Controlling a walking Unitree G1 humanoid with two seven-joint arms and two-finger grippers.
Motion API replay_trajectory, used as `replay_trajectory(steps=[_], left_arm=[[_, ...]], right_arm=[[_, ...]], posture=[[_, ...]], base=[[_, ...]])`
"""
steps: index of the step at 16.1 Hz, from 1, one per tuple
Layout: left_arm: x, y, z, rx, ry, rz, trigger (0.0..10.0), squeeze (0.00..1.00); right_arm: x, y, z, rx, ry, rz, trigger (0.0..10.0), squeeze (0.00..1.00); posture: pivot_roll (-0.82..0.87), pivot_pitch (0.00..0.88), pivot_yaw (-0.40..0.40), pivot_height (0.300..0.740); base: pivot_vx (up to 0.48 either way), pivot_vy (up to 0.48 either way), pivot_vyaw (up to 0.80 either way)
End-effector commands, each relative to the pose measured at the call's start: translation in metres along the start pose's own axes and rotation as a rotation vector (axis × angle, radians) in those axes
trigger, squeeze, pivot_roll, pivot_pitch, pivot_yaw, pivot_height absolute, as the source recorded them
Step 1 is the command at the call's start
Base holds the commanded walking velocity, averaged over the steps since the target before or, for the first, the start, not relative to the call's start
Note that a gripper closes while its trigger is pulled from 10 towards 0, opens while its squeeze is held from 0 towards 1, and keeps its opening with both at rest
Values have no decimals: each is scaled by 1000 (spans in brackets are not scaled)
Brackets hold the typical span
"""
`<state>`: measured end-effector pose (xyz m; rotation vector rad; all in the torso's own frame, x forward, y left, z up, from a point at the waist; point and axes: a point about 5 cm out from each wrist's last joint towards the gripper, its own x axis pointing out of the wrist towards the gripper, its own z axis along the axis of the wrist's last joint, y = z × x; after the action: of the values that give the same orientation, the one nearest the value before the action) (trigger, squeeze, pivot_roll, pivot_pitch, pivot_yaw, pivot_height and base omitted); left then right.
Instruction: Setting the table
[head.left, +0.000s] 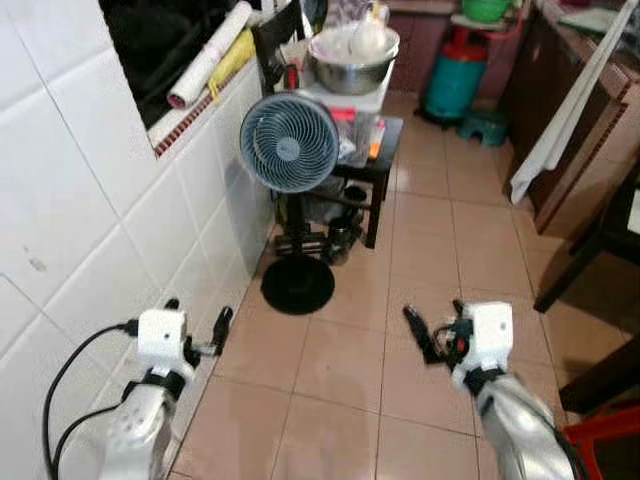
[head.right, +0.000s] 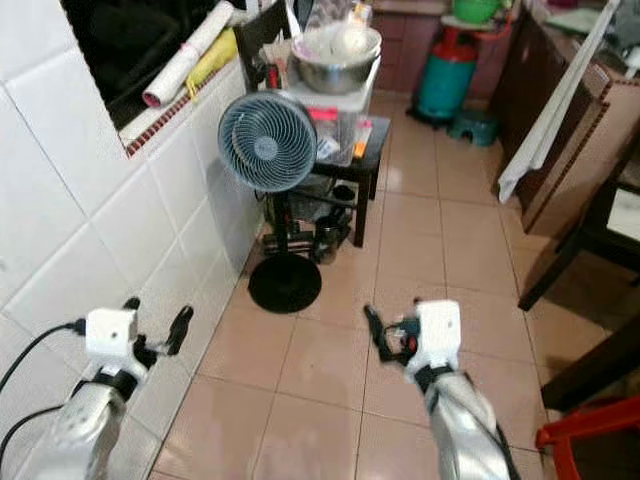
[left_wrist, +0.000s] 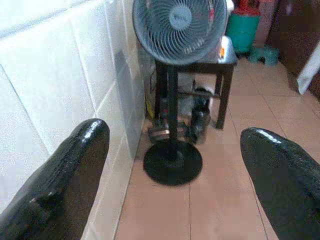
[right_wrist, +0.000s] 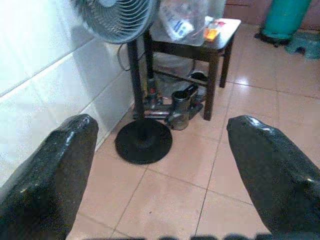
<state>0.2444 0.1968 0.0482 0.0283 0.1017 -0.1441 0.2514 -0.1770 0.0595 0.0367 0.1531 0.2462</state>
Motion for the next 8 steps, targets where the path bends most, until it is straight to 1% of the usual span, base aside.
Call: replay_trajectory(steps=[1, 2, 3, 5, 6, 7, 8], left_arm=[[1, -5, 4, -7, -15, -26, 10000, 0], [-1, -8, 4, -7, -10, -37, 10000, 0], [-3, -8, 5, -5, 6, -27, 10000, 0], [-4, -13, 6, -3, 34, -57, 10000, 0], [-6, -15, 5, -17, 49, -54, 10000, 0], [-5, -15, 4, -39, 46, -46, 10000, 0], [-1, -13, 6, -46, 41, -30, 10000, 0]], right_arm=[[2, 3, 11, -16, -34, 9, 10000, 0], [-4, 2, 10, 25, -30, -31, 10000, 0], [-12, 3, 11, 34, -34, -61, 10000, 0], [-21, 8, 11, 29, -34, -92, 10000, 0], [-24, 14, 10, 45, -28, -108, 10000, 0], [-22, 19, 8, 57, -20, -114, 10000, 0], [-19, 24, 10, 20, -20, -90, 10000, 0]], posture=[[25, 0, 12, 740], [32, 0, 5, 740], [35, 0, 4, 740], [33, 0, 7, 740], [25, 0, 9, 740], [21, 0, 8, 740], [19, 0, 6, 740]], base=[[0, 0, 0], [0, 0, 0], [0, 0, 0], [0, 0, 0], [0, 0, 0], [0, 0, 0], [0, 0, 0]])
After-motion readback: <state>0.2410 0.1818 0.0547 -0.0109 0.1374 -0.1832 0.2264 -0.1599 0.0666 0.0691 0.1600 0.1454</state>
